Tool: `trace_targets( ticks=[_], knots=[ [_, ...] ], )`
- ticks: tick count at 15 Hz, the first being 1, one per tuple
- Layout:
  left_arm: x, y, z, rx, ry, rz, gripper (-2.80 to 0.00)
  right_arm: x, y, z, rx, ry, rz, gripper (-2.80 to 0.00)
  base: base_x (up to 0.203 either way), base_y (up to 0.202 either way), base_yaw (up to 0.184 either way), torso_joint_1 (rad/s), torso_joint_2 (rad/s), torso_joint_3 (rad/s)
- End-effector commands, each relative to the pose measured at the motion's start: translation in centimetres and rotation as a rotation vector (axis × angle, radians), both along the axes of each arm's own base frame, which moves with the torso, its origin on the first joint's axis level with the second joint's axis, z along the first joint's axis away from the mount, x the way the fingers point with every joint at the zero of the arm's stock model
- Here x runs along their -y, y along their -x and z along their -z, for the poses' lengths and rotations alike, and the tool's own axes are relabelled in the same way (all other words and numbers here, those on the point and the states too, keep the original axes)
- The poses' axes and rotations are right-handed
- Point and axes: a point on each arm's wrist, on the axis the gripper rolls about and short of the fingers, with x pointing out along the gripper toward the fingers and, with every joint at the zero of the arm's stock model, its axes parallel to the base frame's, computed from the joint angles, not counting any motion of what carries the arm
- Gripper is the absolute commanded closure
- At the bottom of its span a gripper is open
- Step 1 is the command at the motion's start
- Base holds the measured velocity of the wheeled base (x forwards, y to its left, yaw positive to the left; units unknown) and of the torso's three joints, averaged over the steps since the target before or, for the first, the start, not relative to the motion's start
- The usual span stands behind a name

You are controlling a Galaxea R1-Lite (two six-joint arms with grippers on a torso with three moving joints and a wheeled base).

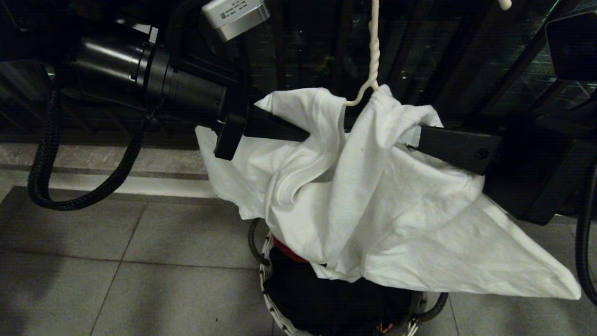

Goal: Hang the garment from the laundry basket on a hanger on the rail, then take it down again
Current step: Hang the clothes rack on the clothesline

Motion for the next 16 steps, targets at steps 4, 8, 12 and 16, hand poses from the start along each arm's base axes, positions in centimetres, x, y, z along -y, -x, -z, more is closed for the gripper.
trace_targets(
  ticks=[4,8,12,16],
  knots=[
    [-0.2,0.3,-0.2,-0.002,0.008,0.005,0.0,-0.1,-0.1,0.0,0.001,-0.002,0.0,-2.8,0.0,0.0,0.0,0.0,0.0,0.0],
    [-0.2,0.3,-0.2,-0.017,0.013,0.013,0.0,0.1,-0.6,0.1,-0.001,0.001,0.017,-2.8,0.0,0.0,0.0,0.0,0.0,0.0],
    [-0.4,-0.2,0.1,-0.096,0.061,0.084,0.0,0.6,-1.1,0.1,0.001,0.001,0.051,-2.8,0.0,0.0,0.0,0.0,0.0,0.0],
    [-1.1,-1.2,0.8,-0.112,0.085,0.095,0.0,1.6,-2.0,-0.3,0.017,-0.004,0.106,-2.8,0.0,0.0,0.0,0.0,0.0,0.0]
  ],
)
